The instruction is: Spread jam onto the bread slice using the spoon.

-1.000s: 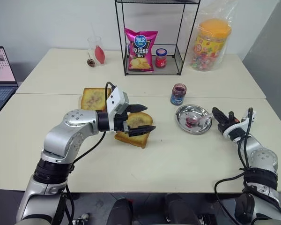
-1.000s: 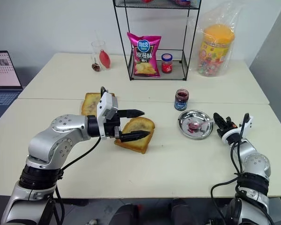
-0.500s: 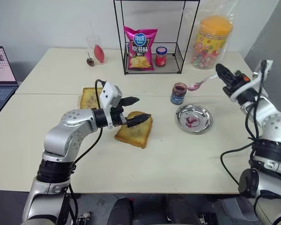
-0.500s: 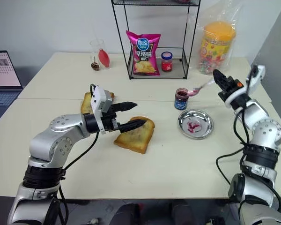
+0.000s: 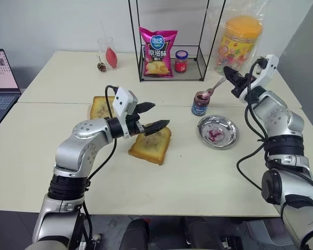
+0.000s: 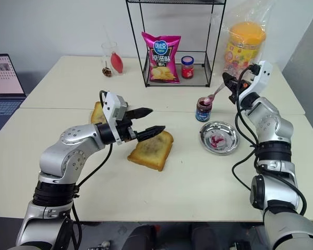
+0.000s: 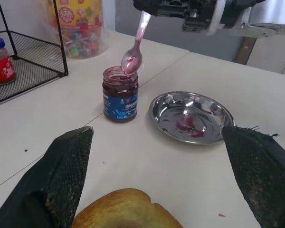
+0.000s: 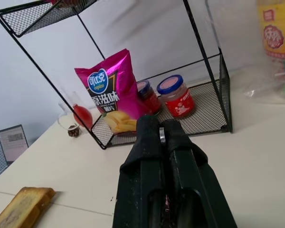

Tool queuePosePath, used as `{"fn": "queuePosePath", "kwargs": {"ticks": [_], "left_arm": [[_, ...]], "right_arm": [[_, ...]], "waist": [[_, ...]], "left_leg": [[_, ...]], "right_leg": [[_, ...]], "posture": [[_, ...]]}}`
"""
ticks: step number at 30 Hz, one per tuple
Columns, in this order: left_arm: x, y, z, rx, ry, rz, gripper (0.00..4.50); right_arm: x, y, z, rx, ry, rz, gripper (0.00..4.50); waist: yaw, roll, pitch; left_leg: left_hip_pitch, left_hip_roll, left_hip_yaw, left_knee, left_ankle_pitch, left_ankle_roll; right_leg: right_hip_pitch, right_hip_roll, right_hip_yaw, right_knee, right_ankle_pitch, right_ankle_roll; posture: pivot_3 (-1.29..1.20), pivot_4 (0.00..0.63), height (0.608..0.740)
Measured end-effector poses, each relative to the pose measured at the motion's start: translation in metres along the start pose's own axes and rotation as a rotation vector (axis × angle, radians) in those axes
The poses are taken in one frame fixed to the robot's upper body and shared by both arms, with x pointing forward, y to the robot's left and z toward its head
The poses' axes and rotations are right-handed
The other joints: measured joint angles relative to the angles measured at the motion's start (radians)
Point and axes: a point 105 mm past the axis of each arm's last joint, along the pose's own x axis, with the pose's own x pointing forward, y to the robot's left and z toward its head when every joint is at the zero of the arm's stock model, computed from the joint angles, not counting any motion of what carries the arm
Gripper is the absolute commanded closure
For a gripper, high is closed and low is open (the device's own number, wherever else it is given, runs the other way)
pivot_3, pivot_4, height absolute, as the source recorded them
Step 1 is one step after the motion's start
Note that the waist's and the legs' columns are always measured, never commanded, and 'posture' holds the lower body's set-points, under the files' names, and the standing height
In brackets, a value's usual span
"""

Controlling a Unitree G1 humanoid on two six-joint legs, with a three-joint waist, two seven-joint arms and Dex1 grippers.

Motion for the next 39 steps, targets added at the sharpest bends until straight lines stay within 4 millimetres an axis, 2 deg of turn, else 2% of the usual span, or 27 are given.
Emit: {"fn": "queuePosePath", "kwargs": {"ticks": [4,23,25,30,34,39], "left_arm": [[0.0,0.0,0.0,0.0,0.0,0.003,0.0],[0.0,0.001,-0.001,0.006,0.005,0.009,0.0],[0.0,0.001,0.0,0.007,0.005,0.008,0.0],[0.0,0.0,0.0,0.009,0.004,0.007,0.0],[0.0,0.0,0.0,0.01,0.005,0.007,0.0],[0.0,0.0,0.0,0.013,0.005,0.006,0.0]], "right_arm": [[0.003,-0.003,-0.001,-0.021,0.003,-0.005,4.49],[0.013,0.01,-0.019,-0.279,0.045,0.056,4.49],[0.015,0.011,-0.026,-0.321,0.067,0.061,4.49],[0.016,0.006,-0.04,-0.319,0.109,0.047,4.49],[0.015,0.004,-0.043,-0.32,0.115,0.04,4.49],[0.016,-0.002,-0.044,-0.16,0.097,-0.011,4.49]], "waist": [[-0.001,0.0,0.0],[0.0,0.0,0.0],[-0.001,0.0,0.0],[0.0,0.0,0.0],[0.0,0.0,0.0],[0.0,0.0,0.0]], "left_leg": [[0.0,0.0,0.0,0.0,0.0,0.0],[0.0,0.0,0.0,0.0,0.0,0.0],[0.0,0.0,0.0,0.0,0.0,0.0],[0.0,0.0,0.0,0.0,0.0,0.0],[0.0,0.0,0.0,0.0,0.0,0.0],[0.0,0.0,0.0,0.0,0.0,0.0]], "right_leg": [[0.0,0.0,0.0,0.0,0.0,0.0],[0.0,0.0,0.0,0.001,0.0,0.0],[0.0,0.0,0.0,0.001,0.0,0.0],[0.0,0.0,0.0,0.001,0.0,0.0],[0.0,-0.001,0.0,0.001,0.0,0.0],[0.0,-0.001,0.0,0.001,0.0,0.0]], "posture": [[0.0,0.15,0.74],[0.0,0.15,0.74],[0.0,0.15,0.74],[0.0,0.15,0.74],[0.0,0.15,0.74],[0.0,0.15,0.74]]}}
